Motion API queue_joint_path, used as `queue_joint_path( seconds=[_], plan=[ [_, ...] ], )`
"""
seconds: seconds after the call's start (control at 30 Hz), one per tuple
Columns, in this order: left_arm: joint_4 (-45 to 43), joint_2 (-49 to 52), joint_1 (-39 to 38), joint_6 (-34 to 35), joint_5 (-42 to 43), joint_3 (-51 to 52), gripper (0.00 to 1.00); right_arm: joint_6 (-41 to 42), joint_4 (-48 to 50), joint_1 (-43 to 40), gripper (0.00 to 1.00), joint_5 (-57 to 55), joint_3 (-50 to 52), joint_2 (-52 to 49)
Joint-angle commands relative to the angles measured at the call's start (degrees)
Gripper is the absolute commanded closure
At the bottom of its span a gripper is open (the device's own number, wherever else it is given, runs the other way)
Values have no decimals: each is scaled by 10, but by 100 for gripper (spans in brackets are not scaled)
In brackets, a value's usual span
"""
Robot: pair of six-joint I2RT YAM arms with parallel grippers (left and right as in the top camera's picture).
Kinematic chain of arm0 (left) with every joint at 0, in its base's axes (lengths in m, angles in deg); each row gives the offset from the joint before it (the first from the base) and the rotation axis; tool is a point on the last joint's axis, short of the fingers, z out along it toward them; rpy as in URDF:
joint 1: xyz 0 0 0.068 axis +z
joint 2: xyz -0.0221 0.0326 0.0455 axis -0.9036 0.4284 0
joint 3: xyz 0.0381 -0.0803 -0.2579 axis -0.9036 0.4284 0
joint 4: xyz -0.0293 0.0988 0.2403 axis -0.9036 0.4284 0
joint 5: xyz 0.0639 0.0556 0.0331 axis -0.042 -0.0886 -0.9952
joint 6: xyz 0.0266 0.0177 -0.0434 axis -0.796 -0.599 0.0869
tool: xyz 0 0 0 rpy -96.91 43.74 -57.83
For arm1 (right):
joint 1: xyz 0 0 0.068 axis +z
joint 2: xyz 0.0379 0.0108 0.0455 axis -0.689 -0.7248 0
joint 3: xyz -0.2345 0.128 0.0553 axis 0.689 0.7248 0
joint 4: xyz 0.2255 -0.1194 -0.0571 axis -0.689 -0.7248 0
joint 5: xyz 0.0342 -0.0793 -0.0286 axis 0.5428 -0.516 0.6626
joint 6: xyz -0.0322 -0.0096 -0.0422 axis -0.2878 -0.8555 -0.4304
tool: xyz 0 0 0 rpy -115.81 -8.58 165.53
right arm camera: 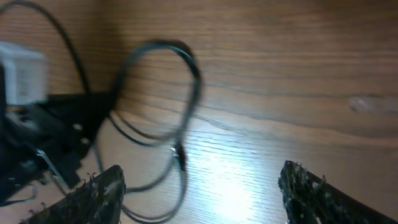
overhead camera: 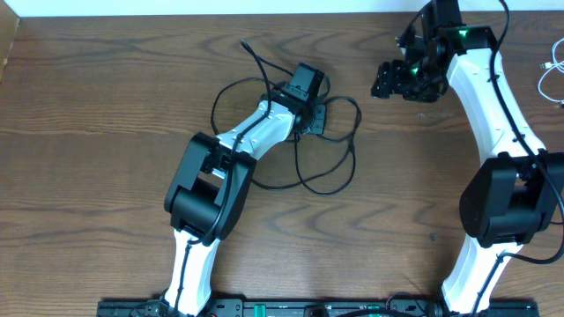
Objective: Untangle cables
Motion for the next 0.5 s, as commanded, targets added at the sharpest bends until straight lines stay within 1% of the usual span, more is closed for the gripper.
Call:
queue_joint_path(
  seconds=[0.0,0.13,0.27,0.33,0.47],
  plan=[
    [10,-23,13,-2,134,7,92,-12,10,5,25,65,4,-4],
    [10,-66,29,-2,212,7,92,-1,28,7,28,136,4,-4],
    [10,-106,43,-1,258,7,92,41,39,17,32,144,4,-4],
    [9,-121,47,1,268,7,92,56,41,21,37,144,4,-4],
    [3,-143,52,7,273,7,93,66,41,30,44,154,4,-4]
  ],
)
